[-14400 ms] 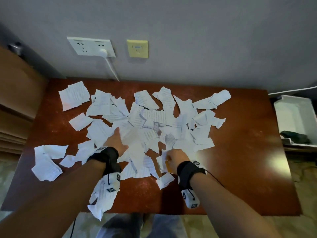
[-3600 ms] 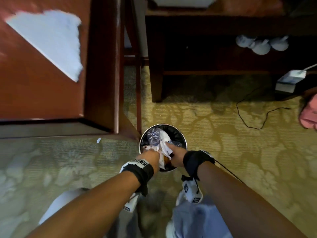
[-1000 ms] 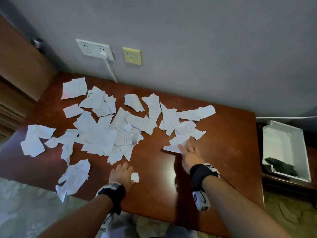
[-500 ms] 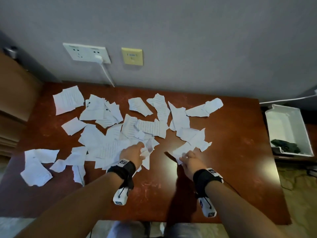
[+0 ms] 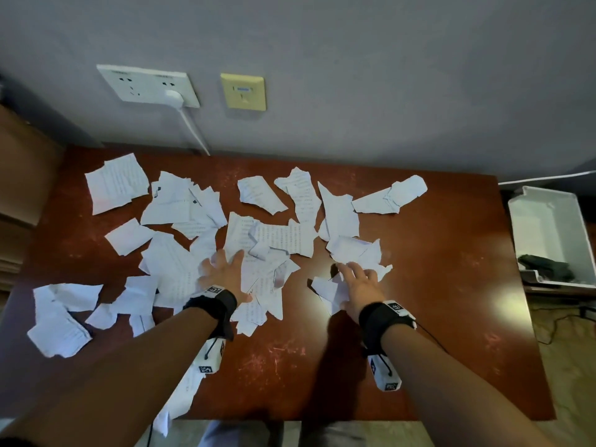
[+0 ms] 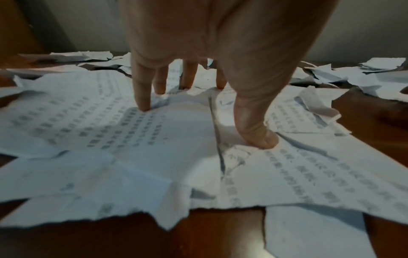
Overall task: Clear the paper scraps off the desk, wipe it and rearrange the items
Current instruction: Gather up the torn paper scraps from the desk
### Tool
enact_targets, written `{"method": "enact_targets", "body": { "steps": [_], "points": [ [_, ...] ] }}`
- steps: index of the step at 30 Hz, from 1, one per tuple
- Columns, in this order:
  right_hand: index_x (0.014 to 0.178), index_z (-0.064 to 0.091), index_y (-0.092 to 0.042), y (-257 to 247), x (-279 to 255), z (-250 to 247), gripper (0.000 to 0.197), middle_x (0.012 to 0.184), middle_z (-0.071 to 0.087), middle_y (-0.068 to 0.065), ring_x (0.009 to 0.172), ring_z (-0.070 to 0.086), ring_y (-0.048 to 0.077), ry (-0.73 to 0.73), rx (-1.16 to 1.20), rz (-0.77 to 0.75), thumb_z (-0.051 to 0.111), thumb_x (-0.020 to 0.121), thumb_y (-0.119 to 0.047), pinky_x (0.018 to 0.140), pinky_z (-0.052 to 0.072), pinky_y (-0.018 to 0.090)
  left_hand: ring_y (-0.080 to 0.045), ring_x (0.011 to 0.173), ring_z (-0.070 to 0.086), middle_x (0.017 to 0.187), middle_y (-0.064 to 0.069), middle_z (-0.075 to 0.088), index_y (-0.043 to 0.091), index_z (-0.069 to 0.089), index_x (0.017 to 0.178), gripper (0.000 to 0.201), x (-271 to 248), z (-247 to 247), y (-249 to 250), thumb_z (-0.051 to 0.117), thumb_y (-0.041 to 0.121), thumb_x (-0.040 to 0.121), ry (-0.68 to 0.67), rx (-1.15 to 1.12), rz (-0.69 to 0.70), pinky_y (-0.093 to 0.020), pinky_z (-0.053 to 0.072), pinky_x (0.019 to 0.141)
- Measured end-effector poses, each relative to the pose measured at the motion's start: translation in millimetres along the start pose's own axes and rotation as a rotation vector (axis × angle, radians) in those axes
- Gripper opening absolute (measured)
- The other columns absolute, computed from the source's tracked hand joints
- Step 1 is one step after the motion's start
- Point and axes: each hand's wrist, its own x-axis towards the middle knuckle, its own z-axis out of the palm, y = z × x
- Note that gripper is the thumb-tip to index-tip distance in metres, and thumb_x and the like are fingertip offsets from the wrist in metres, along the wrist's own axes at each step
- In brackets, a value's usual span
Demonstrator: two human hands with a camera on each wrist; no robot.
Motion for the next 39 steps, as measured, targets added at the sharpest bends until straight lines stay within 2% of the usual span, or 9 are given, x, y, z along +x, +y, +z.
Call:
{"method": "enact_targets", "body": {
  "steps": [9,12,16,20,24,27,30,35,39],
  "points": [
    [0.124,0.058,-0.027,-9,-8,1,0.043,0.117,0.058,-0.001,0.110,0.054,0.024,-0.017,0.093,0.022,0.056,0.085,-0.008,0.089,0.046,0.030,-0.033,0.130,0.033,0.144,-0.004,0.030,0.034,0.033,0.141,0.077,-5,0,12,0.078,0.045,0.079,0.069,0.006,0.083,-0.043,0.054,0.093],
    [0.121,0.061,-0.023,-16,-12,0,0.036,0.116,0.063,0.002,0.106,0.059,0.022,0.010,0.193,0.047,0.058,0.087,-0.013,0.086,0.047,0.025,-0.031,0.129,0.036,0.145,-0.003,0.034,0.032,0.036,0.141,0.069,-10,1,16,0.074,0.044,0.084,0.086,0.033,0.100,-0.039,0.052,0.095],
    [0.133,0.048,-0.024,-26,-11,-10,0.049,0.122,0.065,0.003,0.108,0.062,0.025,0.060,0.368,0.090,0.062,0.087,-0.013,0.088,0.051,0.028,-0.031,0.131,0.036,0.147,-0.001,0.034,0.031,0.035,0.143,0.064,-12,0,17,0.068,0.042,0.089,0.094,0.042,0.119,-0.037,0.047,0.101],
    [0.110,0.067,-0.017,-36,4,-24,0.023,0.106,0.063,0.006,0.102,0.062,0.027,0.072,0.244,0.043,0.064,0.087,-0.017,0.078,0.046,0.024,-0.031,0.127,0.039,0.145,-0.002,0.037,0.030,0.036,0.143,0.055,-9,-3,15,0.059,0.041,0.095,0.116,0.067,0.157,-0.034,0.043,0.102],
    [0.109,0.070,-0.015,-53,15,-19,0.024,0.122,0.046,0.005,0.114,0.050,0.026,0.127,0.204,-0.020,0.063,0.086,-0.013,0.094,0.041,0.022,-0.031,0.126,0.038,0.146,-0.003,0.036,0.028,0.041,0.140,0.050,-10,-1,17,0.060,0.038,0.095,0.091,0.082,0.139,-0.036,0.044,0.102],
    [0.107,0.070,-0.014,-72,18,-20,0.024,0.137,0.037,0.002,0.128,0.032,0.028,0.156,0.133,-0.062,0.064,0.084,-0.017,0.107,0.034,0.029,-0.030,0.124,0.035,0.140,-0.002,0.038,0.028,0.053,0.130,0.040,-12,6,19,0.064,0.030,0.092,0.085,0.079,0.139,-0.035,0.047,0.099],
    [0.109,0.069,-0.016,-91,22,-20,0.028,0.146,0.031,0.001,0.134,0.024,0.031,0.115,0.044,-0.162,0.062,0.084,-0.024,0.109,0.036,0.036,-0.030,0.125,0.035,0.138,-0.002,0.042,0.026,0.058,0.127,0.035,-11,7,15,0.062,0.023,0.093,0.100,0.050,0.180,-0.036,0.047,0.100],
    [0.132,0.055,-0.016,-113,31,-11,0.045,0.159,0.018,0.004,0.147,0.012,0.028,-0.011,-0.072,-0.246,0.060,0.091,-0.033,0.116,0.029,0.043,-0.025,0.121,0.043,0.133,-0.002,0.046,0.023,0.062,0.122,0.028,-11,-5,10,0.063,0.024,0.094,0.102,-0.009,0.217,-0.034,0.047,0.099],
    [0.135,0.053,-0.023,-117,33,-2,0.044,0.155,0.026,0.003,0.146,0.017,0.027,-0.049,-0.106,-0.258,0.057,0.091,-0.023,0.117,0.027,0.044,-0.021,0.111,0.054,0.119,-0.002,0.057,0.023,0.061,0.116,0.023,-21,-23,-8,0.061,0.029,0.094,0.123,0.012,0.262,-0.032,0.049,0.089]
  ]
}}
